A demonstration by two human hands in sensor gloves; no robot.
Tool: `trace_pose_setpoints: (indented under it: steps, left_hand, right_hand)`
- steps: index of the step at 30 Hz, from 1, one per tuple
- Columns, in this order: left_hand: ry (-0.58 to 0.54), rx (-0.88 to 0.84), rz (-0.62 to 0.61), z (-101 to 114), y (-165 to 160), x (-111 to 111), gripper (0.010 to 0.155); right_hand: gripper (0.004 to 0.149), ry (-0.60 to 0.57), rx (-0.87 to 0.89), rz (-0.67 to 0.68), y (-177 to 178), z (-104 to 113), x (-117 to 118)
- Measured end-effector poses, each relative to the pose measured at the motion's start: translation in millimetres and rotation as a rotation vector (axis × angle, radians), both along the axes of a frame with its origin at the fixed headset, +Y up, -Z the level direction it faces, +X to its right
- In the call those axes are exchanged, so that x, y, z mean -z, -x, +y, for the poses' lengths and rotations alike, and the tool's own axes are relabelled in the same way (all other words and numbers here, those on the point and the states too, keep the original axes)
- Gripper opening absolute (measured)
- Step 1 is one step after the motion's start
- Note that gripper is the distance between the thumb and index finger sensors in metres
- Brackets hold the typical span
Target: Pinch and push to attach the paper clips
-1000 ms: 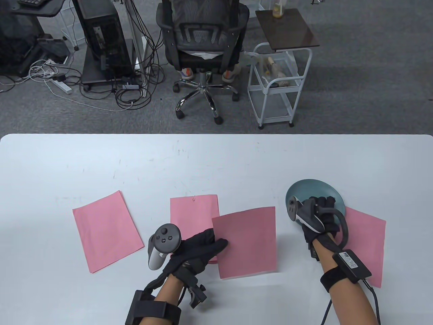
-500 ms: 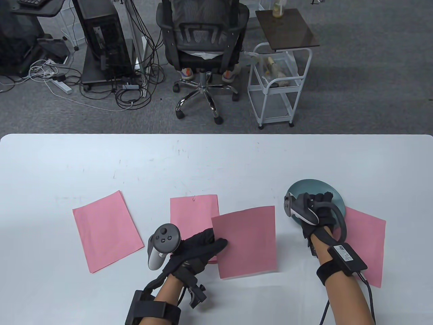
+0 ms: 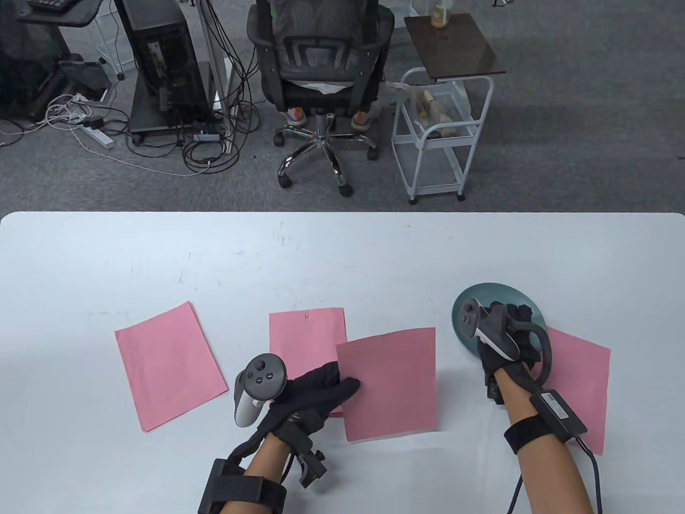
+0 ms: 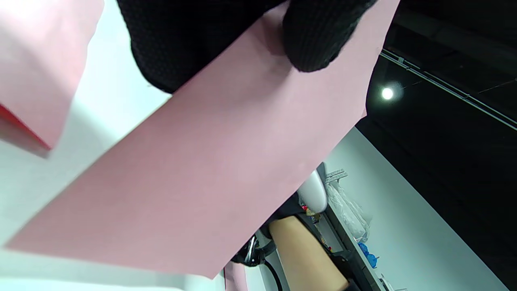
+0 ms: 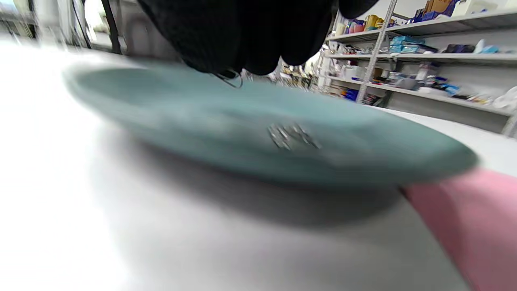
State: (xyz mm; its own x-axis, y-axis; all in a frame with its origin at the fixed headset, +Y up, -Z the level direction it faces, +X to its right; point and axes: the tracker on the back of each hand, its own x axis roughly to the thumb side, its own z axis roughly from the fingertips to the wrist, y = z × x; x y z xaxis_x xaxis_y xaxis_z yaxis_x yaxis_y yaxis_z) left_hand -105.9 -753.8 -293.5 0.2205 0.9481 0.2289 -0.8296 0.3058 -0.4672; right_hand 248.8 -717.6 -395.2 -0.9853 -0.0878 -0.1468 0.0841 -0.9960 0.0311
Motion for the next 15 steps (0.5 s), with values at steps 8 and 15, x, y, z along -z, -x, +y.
trace_pose_setpoints:
  steps: [8,15]
  left_hand:
    - [0.006,0.056,-0.015,-3,-2,0,0.043]
    - [-0.007,0.083,-0.029,-2,-6,-1,0.043]
  right_hand:
    - [0.039,-0.195,0.715,0.309,22,75,-40]
    - [0.038,-0.246,0.903,0.545,43,123,-80]
